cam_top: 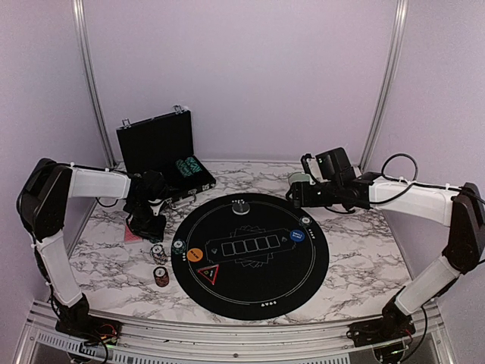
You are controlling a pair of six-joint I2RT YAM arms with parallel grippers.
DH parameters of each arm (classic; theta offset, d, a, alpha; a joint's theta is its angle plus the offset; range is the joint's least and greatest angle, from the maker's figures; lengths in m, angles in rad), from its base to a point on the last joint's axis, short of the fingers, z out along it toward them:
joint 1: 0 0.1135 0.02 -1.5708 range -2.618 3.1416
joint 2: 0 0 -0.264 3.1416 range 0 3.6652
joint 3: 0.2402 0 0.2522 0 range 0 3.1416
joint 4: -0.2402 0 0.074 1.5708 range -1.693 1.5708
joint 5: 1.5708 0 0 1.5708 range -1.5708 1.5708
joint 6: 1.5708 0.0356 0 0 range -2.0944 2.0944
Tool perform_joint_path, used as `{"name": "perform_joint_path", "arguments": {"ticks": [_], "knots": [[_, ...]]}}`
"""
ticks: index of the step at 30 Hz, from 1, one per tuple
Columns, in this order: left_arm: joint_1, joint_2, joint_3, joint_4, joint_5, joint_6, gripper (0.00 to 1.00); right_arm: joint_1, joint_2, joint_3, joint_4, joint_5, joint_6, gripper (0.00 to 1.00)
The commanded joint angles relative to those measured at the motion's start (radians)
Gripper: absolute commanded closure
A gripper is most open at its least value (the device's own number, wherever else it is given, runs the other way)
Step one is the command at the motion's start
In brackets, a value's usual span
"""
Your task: Distribute texas hold em gaming equipment
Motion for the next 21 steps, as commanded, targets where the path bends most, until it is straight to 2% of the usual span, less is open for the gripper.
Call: {"name": "perform_joint_path", "arguments": {"ticks": [1,10,21], "knots": [[0.005,0.030,-0.016,-0.001,-0.014,0.002,0.55,0.010,-0.028,-0.004,0.017,0.015,-0.002,0.26],[0.003,0.019,0.008,-0.017,-0.027,0.005,0.65,0.010,-0.026,0.000,0.016,0.020,-0.010,0.26],[0.002,0.017,0.089,-0.052,-0.033,0.005,0.65,0.010,-0.028,0.002,0.016,0.027,-0.015,0.26]]}}
